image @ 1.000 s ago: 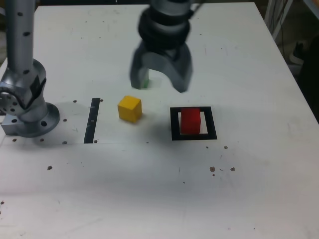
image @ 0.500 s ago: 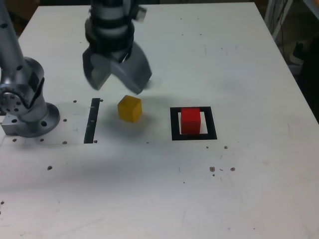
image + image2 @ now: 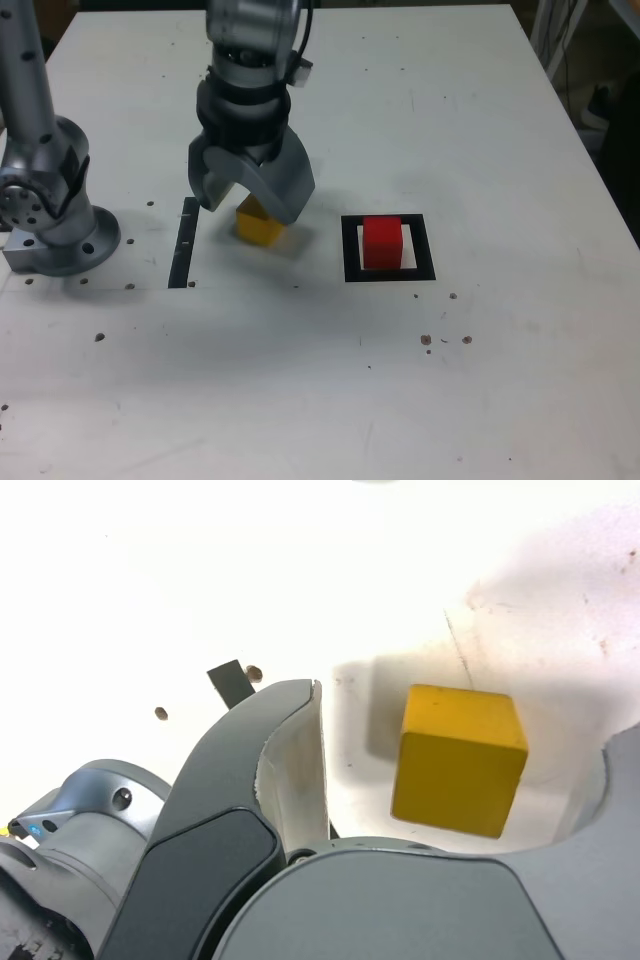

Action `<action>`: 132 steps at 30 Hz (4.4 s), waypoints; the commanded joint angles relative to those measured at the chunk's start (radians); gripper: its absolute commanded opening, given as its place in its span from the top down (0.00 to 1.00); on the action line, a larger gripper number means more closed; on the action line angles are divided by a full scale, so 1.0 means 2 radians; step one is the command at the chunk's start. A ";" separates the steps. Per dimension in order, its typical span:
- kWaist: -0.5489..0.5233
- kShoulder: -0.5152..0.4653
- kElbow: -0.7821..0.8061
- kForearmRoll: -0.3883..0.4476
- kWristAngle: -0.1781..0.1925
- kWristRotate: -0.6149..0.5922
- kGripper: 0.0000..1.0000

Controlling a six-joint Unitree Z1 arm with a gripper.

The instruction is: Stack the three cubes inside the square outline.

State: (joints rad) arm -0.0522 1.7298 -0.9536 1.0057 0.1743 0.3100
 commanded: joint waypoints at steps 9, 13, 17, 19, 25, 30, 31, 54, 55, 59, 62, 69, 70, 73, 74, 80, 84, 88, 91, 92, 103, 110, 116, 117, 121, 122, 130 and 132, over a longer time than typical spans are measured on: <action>-0.004 0.022 -0.003 -0.018 -0.010 0.004 0.38; -0.004 0.024 -0.002 -0.024 -0.018 0.010 0.46; -0.004 0.024 -0.002 -0.033 -0.024 0.015 0.56; -0.004 0.024 -0.003 -0.034 -0.025 0.015 0.61; -0.004 0.023 -0.005 -0.032 -0.027 0.015 0.72; -0.004 0.023 -0.008 -0.032 -0.028 0.018 0.77; -0.004 0.023 -0.010 -0.032 -0.029 0.019 0.78; -0.018 0.015 -0.284 0.219 -0.028 -0.104 0.83; -0.018 0.025 -0.301 0.225 -0.031 -0.107 0.83; -0.021 0.069 -0.361 0.245 -0.048 -0.119 0.83; -0.029 0.099 -0.393 0.251 -0.058 -0.131 0.83; -0.051 0.151 -0.449 0.252 -0.062 -0.172 0.83; -0.052 0.153 -0.453 0.251 -0.061 -0.179 0.83; -0.052 0.157 -0.458 0.248 -0.054 -0.201 0.83; -0.052 0.158 -0.457 0.247 -0.051 -0.209 0.83; -0.052 0.167 -0.443 0.239 -0.061 -0.239 0.82; -0.052 0.170 -0.433 0.228 -0.071 -0.244 0.82; -0.052 0.169 -0.422 0.221 -0.075 -0.241 0.82; -0.050 0.170 -0.415 0.219 -0.074 -0.239 0.82; -0.049 0.170 -0.412 0.219 -0.073 -0.239 0.82; -0.038 0.179 -0.391 0.202 -0.073 -0.239 0.82; -0.038 0.178 -0.387 0.201 -0.077 -0.239 0.82; -0.038 0.181 -0.384 0.201 -0.079 -0.239 0.82; -0.038 0.182 -0.384 0.201 -0.078 -0.239 0.82; -0.038 0.184 -0.383 0.200 -0.078 -0.239 0.82; -0.038 0.184 -0.383 0.199 -0.077 -0.239 0.82; -0.038 0.188 -0.381 0.190 -0.077 -0.239 0.78; -0.038 0.190 -0.381 0.190 -0.078 -0.238 0.76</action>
State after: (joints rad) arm -0.1279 2.1024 -1.7168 1.3867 0.0206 -0.1691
